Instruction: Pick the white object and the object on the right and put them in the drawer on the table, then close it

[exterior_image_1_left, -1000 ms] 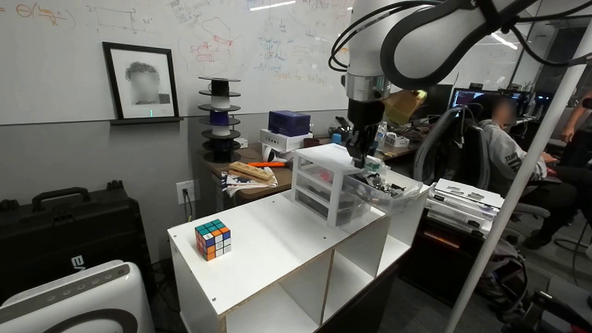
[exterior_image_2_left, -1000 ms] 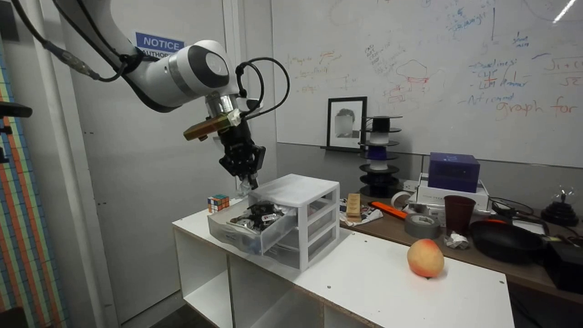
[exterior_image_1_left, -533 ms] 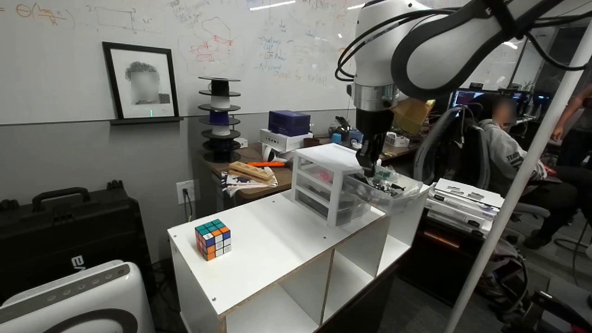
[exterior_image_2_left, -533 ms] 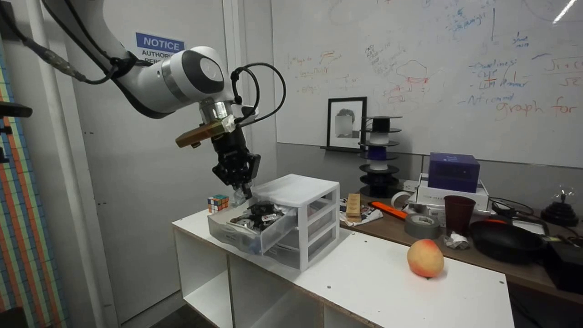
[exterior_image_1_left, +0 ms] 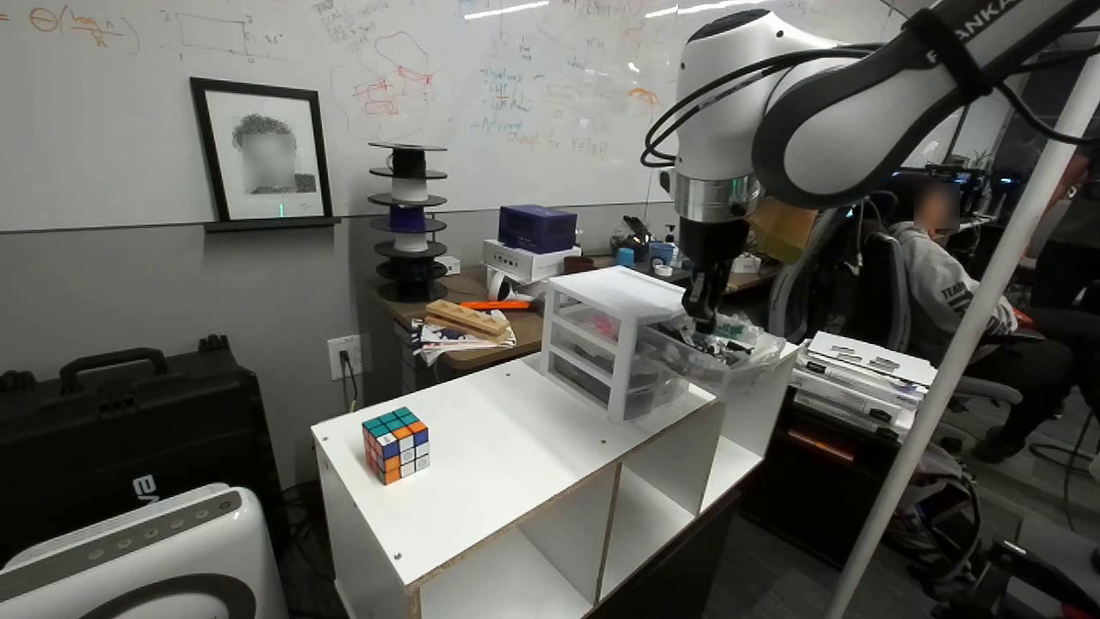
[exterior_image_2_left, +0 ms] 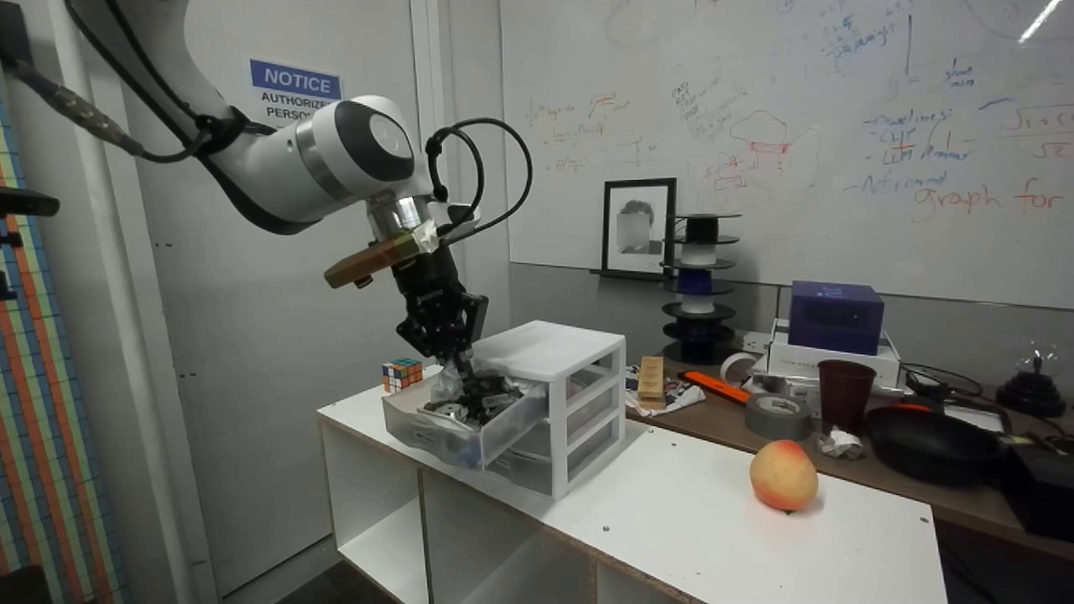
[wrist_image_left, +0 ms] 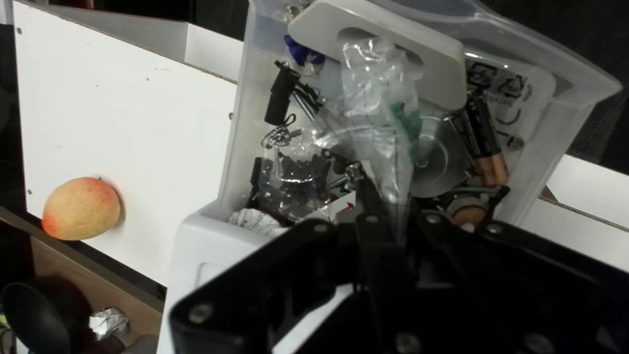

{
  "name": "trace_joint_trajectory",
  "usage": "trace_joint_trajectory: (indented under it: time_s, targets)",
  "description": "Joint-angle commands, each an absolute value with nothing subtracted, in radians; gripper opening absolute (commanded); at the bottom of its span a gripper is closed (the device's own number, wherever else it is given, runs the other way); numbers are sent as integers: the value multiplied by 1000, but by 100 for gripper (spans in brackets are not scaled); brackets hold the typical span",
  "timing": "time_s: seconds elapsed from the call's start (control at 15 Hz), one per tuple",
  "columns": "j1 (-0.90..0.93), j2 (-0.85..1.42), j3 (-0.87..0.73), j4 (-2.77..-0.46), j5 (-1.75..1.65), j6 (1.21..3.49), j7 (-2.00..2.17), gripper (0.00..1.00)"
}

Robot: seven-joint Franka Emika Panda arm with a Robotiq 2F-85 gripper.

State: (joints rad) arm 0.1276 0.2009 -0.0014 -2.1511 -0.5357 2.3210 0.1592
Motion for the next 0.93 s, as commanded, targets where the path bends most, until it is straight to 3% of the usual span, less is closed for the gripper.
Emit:
trace_joint_trajectory:
  time_s: [0.0,0.53,0.6,0.87]
  targets:
    - [118,141,-12,-2212,-603,2373,190,35]
    - [114,95,12,-2239,-585,2355,156,95]
    - [119,87,23,-2240,-568,2331,147,99]
    - [134,23,76,-2282,-448,2235,114,100]
